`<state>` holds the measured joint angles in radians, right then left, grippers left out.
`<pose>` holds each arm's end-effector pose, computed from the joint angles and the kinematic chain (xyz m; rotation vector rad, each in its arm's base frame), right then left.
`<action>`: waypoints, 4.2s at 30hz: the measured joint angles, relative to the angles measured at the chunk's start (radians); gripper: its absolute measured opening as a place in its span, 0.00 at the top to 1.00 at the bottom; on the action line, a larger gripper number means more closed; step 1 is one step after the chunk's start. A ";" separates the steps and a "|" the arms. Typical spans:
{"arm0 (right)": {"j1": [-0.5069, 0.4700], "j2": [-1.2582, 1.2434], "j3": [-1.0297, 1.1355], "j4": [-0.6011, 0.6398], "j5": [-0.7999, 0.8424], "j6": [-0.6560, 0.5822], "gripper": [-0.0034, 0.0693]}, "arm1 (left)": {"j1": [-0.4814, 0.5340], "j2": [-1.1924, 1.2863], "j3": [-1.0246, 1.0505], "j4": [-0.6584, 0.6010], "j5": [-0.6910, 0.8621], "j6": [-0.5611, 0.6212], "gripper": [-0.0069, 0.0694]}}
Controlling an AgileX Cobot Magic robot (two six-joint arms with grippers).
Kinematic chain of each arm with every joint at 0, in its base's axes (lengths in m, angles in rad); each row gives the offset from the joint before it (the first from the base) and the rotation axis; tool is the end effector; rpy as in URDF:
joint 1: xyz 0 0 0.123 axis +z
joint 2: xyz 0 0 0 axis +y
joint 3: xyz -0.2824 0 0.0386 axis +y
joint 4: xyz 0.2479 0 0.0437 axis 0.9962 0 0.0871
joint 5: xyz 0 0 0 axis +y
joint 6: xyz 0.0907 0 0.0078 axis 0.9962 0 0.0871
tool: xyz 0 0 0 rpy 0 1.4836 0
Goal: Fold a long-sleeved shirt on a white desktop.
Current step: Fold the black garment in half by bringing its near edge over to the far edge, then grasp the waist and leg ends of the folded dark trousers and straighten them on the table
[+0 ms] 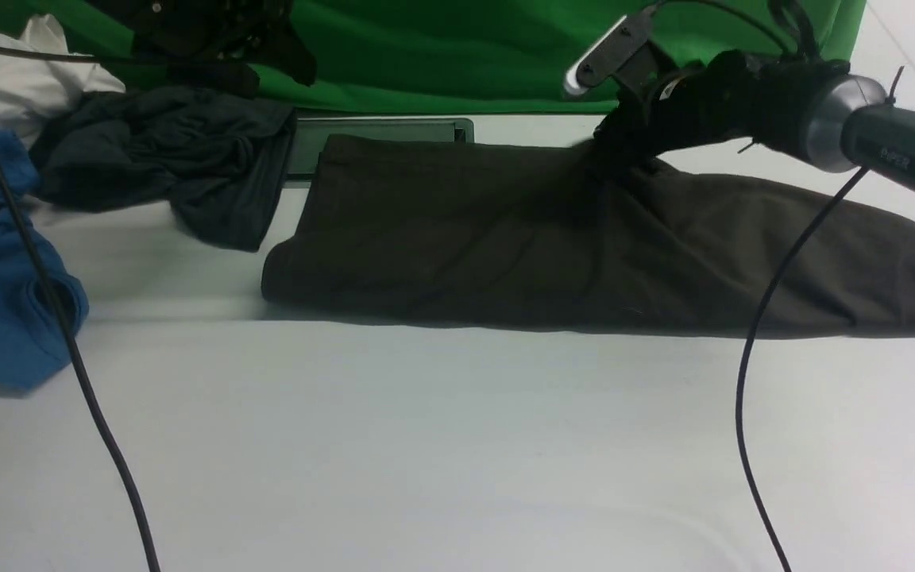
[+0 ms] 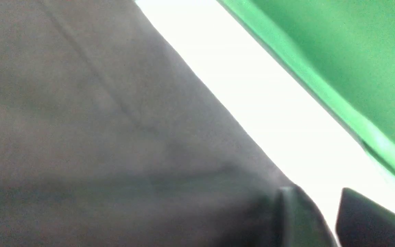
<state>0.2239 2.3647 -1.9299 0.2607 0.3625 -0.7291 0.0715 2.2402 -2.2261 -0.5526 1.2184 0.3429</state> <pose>0.5256 0.1283 0.1703 -0.8314 2.1084 -0.0344 0.4925 -0.0097 0.2904 0.2434 2.5451 -0.6046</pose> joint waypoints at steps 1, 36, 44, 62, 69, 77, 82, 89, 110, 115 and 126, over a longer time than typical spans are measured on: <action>-0.001 -0.006 0.000 0.000 -0.001 0.014 0.44 | 0.000 0.000 0.012 0.000 0.000 0.000 0.15; -0.494 -0.677 0.701 -0.051 0.373 0.917 0.13 | 0.000 -0.244 0.888 -0.195 -0.488 -0.048 0.15; -0.671 -0.586 0.710 0.094 0.427 0.723 0.06 | 0.000 -0.221 0.888 -0.207 -0.489 -0.029 0.15; -0.719 -0.381 0.708 0.368 0.270 0.542 0.19 | 0.000 -0.186 0.890 -0.273 -0.493 0.024 0.15; -0.719 -0.360 0.708 0.407 0.258 0.493 0.80 | 0.000 -0.183 0.890 -0.288 -0.483 0.061 0.17; -0.719 -0.360 0.708 0.409 0.272 0.472 0.86 | 0.003 -0.174 0.890 -0.271 -0.409 0.083 0.61; -0.719 -0.380 0.708 0.358 0.313 0.469 0.86 | 0.029 -0.179 0.890 -0.249 -0.349 0.096 0.75; -0.717 -0.510 0.722 0.152 0.429 0.497 0.86 | 0.072 -0.332 0.957 -0.117 -0.287 0.100 0.75; -0.716 -0.743 1.079 0.008 0.347 0.608 0.38 | 0.091 -0.718 1.530 -0.058 -0.597 0.072 0.75; -0.717 -0.813 0.970 -0.010 0.368 0.693 0.04 | 0.091 -0.718 1.530 -0.053 -0.609 0.053 0.75; -0.515 -1.048 0.875 0.162 0.312 0.569 0.58 | 0.092 -0.719 1.530 -0.020 -0.585 -0.019 0.37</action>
<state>-0.2913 1.3167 -1.0544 0.4231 0.6746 -0.1598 0.1630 1.5210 -0.6966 -0.5725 0.6338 0.3236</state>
